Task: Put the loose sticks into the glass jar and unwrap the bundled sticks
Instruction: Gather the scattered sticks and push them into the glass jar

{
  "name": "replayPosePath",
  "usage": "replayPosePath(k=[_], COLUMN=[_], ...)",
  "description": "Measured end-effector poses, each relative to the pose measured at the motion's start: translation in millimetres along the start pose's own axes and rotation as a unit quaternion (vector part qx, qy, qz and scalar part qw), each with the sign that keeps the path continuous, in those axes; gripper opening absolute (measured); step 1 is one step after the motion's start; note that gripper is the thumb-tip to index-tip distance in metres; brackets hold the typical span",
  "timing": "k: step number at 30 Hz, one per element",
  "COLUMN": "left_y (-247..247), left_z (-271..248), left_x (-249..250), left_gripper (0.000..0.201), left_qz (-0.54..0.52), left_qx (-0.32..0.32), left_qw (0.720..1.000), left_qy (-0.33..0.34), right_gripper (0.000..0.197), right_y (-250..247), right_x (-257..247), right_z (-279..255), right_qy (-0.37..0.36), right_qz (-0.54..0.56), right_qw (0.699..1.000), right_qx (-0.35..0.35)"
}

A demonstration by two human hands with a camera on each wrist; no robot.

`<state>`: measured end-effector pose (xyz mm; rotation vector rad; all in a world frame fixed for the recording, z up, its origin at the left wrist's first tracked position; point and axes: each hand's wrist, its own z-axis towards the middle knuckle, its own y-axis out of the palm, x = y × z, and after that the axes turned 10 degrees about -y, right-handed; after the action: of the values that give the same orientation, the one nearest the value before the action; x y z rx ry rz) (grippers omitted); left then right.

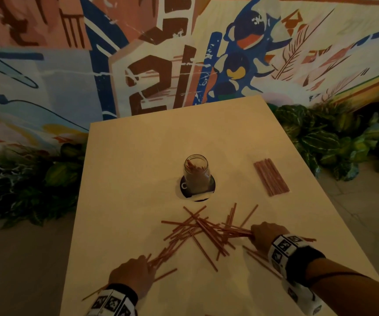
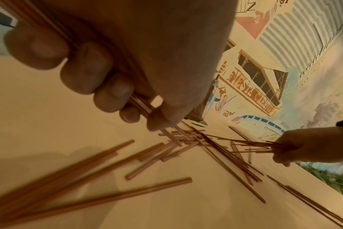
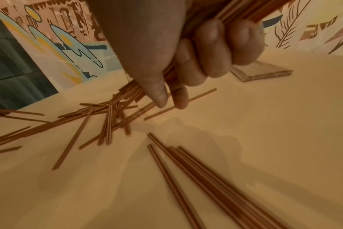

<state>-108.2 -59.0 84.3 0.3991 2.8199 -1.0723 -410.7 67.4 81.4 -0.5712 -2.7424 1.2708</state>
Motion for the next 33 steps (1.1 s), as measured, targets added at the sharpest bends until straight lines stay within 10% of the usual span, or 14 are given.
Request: replayPosePath(k=[6, 12, 21, 33], left_y=[10.4, 25.3, 39.4, 44.5], left_z=[5.3, 2.7, 7.3, 2.9], left_x=[-22.7, -3.3, 1.5, 10.6], left_gripper=[0.052, 0.098, 0.033, 0.039], left_qz=[-0.110, -0.149, -0.062, 0.033], left_qx=[0.019, -0.035, 0.054, 0.095], left_qw=[0.993, 0.988, 0.996, 0.994], left_qy=[-0.030, -0.026, 0.029, 0.050], right_gripper=[0.031, 0.045, 0.032, 0.032], right_y=[-5.2, -0.8, 21.1, 30.6], right_x=[-15.6, -78.9, -108.8, -96.9], right_z=[8.1, 37.0, 55.4, 55.5], right_qy=[0.000, -0.025, -0.033, -0.054], right_qz=[0.045, 0.158, 0.136, 0.038], right_qw=[0.999, 0.987, 0.986, 0.995], right_qx=[0.024, 0.031, 0.087, 0.069])
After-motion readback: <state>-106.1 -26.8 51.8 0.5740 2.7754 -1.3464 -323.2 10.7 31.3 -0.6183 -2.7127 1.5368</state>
